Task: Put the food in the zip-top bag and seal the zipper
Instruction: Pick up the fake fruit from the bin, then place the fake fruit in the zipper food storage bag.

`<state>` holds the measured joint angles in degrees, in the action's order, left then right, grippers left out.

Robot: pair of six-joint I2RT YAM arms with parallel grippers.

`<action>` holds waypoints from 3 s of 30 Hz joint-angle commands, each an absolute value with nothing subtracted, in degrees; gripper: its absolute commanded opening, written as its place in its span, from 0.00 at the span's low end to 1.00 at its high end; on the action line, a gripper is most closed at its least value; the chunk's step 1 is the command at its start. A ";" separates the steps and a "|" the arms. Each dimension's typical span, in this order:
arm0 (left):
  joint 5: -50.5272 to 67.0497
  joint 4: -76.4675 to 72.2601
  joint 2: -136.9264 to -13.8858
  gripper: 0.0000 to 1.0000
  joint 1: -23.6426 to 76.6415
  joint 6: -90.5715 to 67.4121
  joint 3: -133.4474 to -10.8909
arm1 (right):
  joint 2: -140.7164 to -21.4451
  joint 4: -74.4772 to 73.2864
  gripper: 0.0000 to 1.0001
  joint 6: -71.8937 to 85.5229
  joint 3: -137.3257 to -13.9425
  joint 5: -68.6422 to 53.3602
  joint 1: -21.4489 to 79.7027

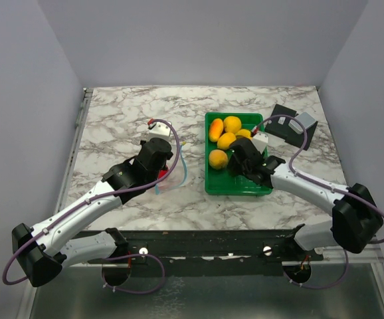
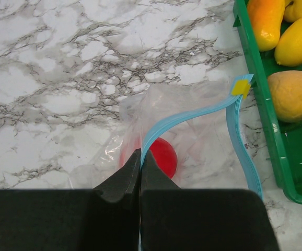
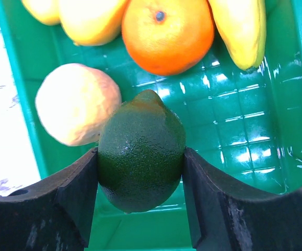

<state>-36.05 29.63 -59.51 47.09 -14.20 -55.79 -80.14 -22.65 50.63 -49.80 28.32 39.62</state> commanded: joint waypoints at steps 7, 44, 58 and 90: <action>-37.53 28.57 -58.70 0.00 46.89 -13.78 -55.28 | -69.21 -15.07 0.27 39.23 -49.35 15.74 39.20; -37.27 28.57 -58.62 0.00 46.88 -13.66 -55.28 | -78.76 -0.96 0.27 26.85 -62.18 2.38 56.63; -37.26 28.49 -58.71 0.00 46.91 -13.71 -55.28 | -86.24 2.02 0.37 27.08 -66.01 3.21 57.57; -40.88 25.01 -58.96 0.00 46.91 -13.05 -53.37 | -81.35 -8.50 0.88 25.59 -64.63 14.05 57.57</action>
